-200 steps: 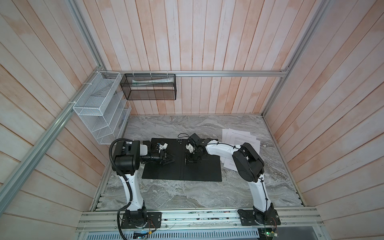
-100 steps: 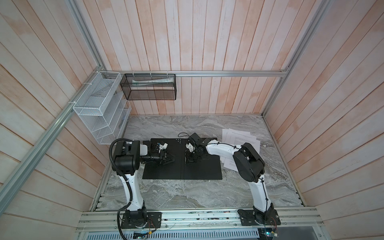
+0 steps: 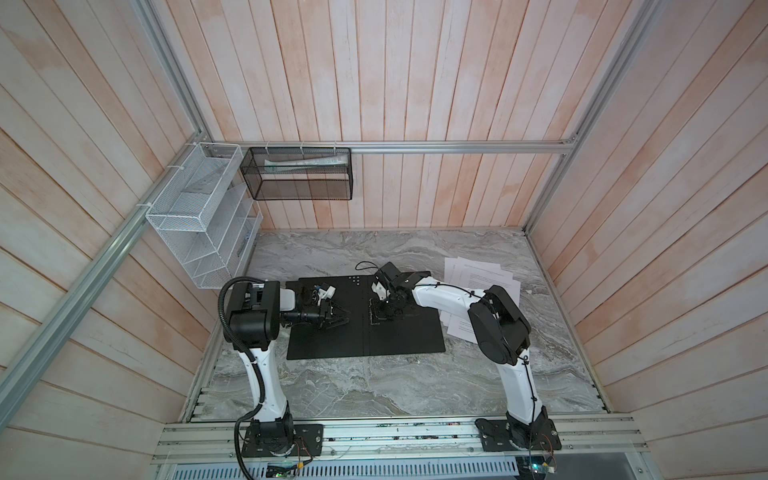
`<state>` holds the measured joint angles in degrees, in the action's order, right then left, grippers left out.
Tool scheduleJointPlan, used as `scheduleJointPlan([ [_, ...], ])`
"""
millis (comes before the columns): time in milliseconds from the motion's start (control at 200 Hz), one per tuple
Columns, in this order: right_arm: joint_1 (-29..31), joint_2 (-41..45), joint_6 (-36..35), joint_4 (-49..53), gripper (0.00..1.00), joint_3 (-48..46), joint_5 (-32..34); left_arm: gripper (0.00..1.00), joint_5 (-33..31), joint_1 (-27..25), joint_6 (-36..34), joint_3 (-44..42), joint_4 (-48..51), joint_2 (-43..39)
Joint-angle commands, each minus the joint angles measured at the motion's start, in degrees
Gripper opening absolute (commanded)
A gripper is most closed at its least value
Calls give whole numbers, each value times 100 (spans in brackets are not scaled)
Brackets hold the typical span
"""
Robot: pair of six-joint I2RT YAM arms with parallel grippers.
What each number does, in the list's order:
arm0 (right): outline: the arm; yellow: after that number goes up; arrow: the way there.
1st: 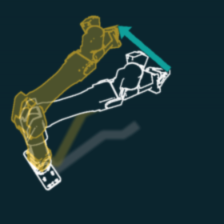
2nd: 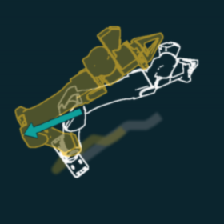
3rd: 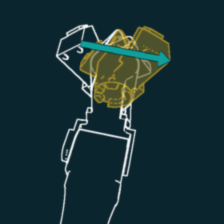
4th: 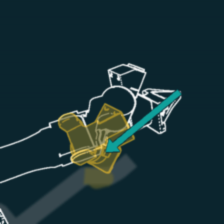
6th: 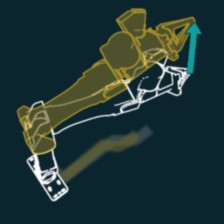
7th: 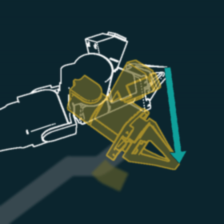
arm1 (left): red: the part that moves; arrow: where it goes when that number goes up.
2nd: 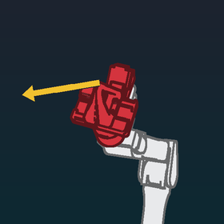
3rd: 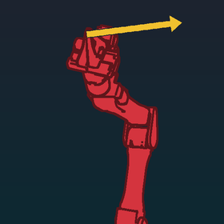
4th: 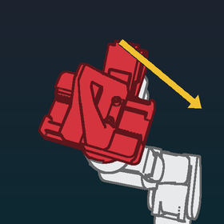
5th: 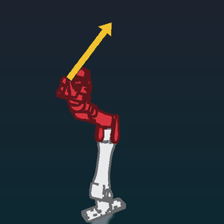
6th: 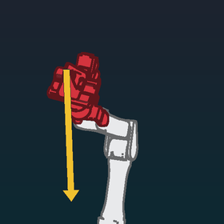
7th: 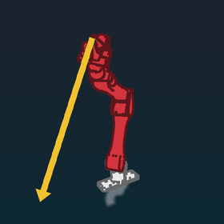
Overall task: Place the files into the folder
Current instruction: 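Pull the clip lever up and open with the right gripper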
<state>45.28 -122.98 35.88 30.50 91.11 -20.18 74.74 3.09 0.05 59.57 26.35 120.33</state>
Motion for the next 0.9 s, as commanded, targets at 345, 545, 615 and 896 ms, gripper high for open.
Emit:
scheduleJointPlan([
  [345, -100, -106, -273, 693, 0, 718, 621, 43, -765, 24, -23, -60, 72, 356],
  [545, -100, -158, -376, 824, 0, 1038, 639, 43, -768, 24, -20, -51, 81, 328],
  [615, -100, -202, -426, 918, 0, 1204, 665, 43, -767, 18, -30, -48, 89, 315],
  [896, -99, -301, -537, 1113, 2, 1795, 797, 43, -751, 18, -87, 0, 167, 147],
])
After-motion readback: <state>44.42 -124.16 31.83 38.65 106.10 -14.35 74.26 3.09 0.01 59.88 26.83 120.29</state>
